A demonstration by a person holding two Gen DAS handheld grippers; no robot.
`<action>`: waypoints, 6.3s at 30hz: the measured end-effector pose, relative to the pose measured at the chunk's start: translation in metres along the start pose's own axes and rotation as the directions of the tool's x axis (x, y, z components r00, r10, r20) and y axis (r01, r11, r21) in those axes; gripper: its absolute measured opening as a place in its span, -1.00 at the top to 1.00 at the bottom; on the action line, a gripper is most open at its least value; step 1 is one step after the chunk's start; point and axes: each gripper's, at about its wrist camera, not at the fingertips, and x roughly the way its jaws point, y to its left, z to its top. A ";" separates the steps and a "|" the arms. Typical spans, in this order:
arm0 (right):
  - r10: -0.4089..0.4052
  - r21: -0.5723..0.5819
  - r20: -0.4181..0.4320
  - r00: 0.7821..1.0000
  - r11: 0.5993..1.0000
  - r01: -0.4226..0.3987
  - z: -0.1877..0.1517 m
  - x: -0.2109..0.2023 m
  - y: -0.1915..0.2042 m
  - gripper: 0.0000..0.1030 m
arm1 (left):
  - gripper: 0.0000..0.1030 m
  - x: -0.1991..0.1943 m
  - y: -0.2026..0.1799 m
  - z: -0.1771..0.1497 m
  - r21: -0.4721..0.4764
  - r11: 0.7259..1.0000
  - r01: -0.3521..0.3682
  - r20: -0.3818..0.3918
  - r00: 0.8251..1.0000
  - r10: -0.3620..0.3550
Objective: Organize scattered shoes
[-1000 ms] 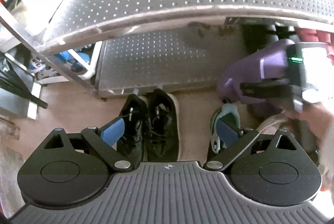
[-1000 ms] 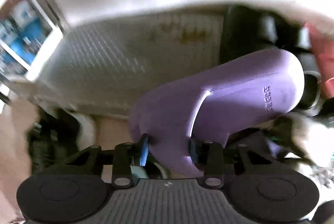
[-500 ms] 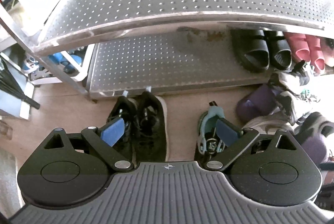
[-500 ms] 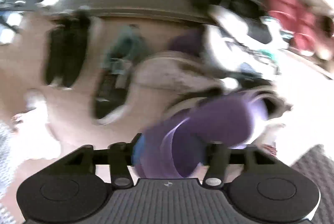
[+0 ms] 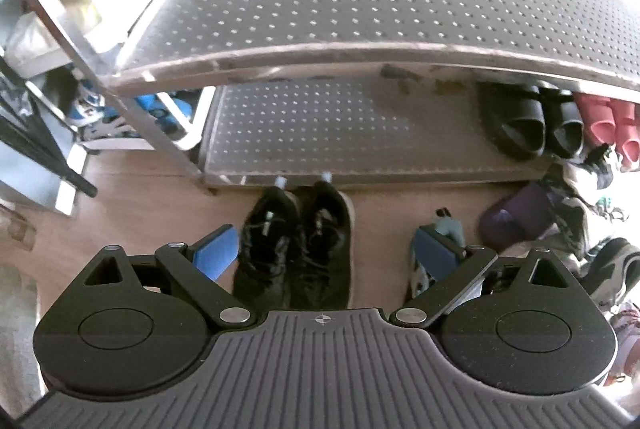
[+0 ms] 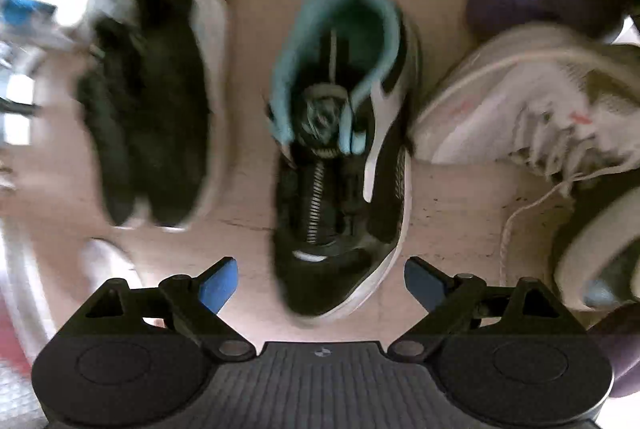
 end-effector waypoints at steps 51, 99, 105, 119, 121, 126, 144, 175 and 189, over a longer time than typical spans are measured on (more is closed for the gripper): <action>-0.048 0.363 0.568 0.821 0.911 -0.197 0.038 -0.347 -0.192 -0.74 | -0.91 0.042 -0.150 -0.021 0.223 0.950 0.217 -0.158 0.970 -0.185; 0.059 0.373 0.492 0.869 0.888 -0.271 0.032 -0.348 -0.211 -0.84 | -0.07 0.266 -0.280 0.008 -0.689 0.561 0.458 -0.090 0.715 -0.694; 0.042 0.369 0.498 0.866 0.894 -0.256 0.035 -0.350 -0.206 -0.84 | 0.07 0.237 -0.283 0.011 -0.666 0.548 0.506 -0.033 0.714 -0.700; 0.020 0.358 0.602 0.798 0.887 -0.292 0.031 -0.366 -0.194 -0.84 | 0.08 0.108 -0.192 -0.009 -0.685 0.416 0.598 0.111 0.650 -0.752; 0.038 0.341 0.631 0.775 0.883 -0.321 0.028 -0.370 -0.187 -0.84 | 0.08 0.083 -0.155 -0.019 -0.694 0.417 0.587 0.134 0.674 -0.726; 0.106 0.205 0.638 0.763 0.931 -0.301 0.026 -0.370 -0.143 -0.84 | 0.07 0.014 -0.043 -0.069 -0.730 0.449 0.515 0.249 0.812 -0.528; 0.064 -0.131 0.115 0.991 0.990 -0.049 -0.009 -0.189 -0.033 -0.82 | -0.73 0.011 -0.051 -0.050 0.219 0.975 0.029 -0.117 0.993 -0.004; -0.001 -0.070 0.217 0.976 0.997 0.016 -0.057 -0.044 0.053 0.71 | -0.82 -0.014 0.004 -0.043 0.021 0.998 0.056 -0.052 0.997 -0.055; 0.176 0.027 0.321 0.930 0.980 -0.195 0.067 -0.101 0.042 0.68 | -0.82 -0.023 0.030 -0.022 -0.188 0.974 0.125 -0.027 0.991 -0.132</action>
